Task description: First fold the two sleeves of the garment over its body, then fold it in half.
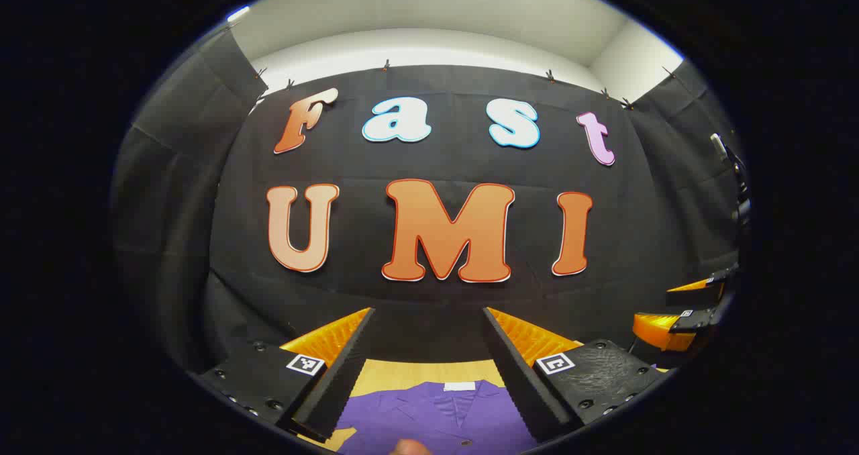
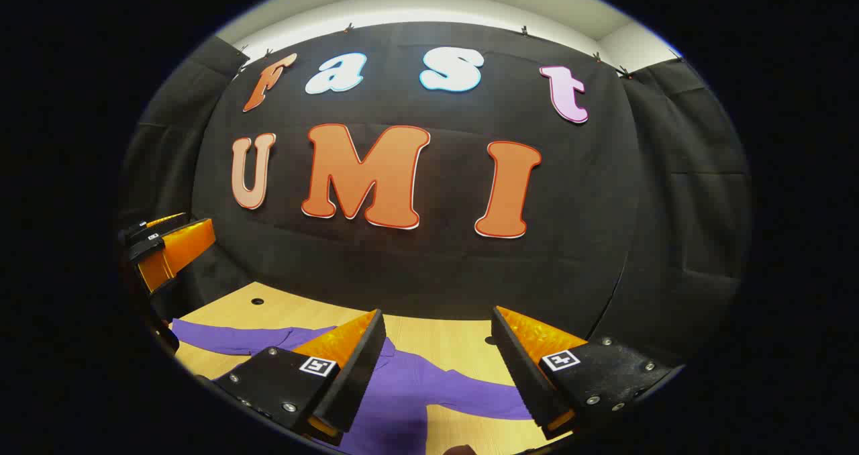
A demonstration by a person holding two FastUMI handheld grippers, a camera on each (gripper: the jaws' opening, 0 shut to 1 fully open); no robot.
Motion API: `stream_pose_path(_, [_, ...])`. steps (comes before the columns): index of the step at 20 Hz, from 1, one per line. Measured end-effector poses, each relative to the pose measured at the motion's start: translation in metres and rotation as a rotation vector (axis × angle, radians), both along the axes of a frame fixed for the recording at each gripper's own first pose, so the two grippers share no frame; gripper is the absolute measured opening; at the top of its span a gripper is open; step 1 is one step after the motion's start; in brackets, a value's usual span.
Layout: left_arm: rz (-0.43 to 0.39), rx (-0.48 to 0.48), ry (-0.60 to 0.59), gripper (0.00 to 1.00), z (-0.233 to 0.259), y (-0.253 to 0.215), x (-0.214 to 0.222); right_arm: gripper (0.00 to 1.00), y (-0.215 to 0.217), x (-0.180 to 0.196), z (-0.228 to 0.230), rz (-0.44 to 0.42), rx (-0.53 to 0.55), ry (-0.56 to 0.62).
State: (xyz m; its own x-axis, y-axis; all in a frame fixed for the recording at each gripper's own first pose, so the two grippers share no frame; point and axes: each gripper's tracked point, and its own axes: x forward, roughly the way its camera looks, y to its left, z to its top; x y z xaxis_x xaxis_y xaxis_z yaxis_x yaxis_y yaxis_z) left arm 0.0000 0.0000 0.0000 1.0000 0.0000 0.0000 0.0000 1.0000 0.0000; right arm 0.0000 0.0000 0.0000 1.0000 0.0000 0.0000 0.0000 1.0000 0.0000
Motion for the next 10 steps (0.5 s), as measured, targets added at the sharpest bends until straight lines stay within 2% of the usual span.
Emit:
stream_pose_path(6, [0.001, 0.021, 0.023, 0.99, -0.011, -0.013, 0.002, 0.95, -0.010, 0.003, -0.004, -0.005, 0.003, -0.006])
stream_pose_path(7, [0.000, 0.023, 0.019, 0.98, -0.009, -0.014, 0.003, 1.00, -0.010, 0.003, -0.003, -0.004, 0.001, -0.008])
stream_pose_path(8, [0.003, 0.023, 0.012, 0.98, -0.008, -0.014, 0.002, 0.95, -0.006, 0.003, -0.002, 0.002, -0.004, -0.012])
stream_pose_path(10, [0.002, 0.029, 0.000, 0.99, -0.003, -0.015, 0.000, 0.95, 0.001, 0.003, 0.002, 0.016, -0.015, -0.024])
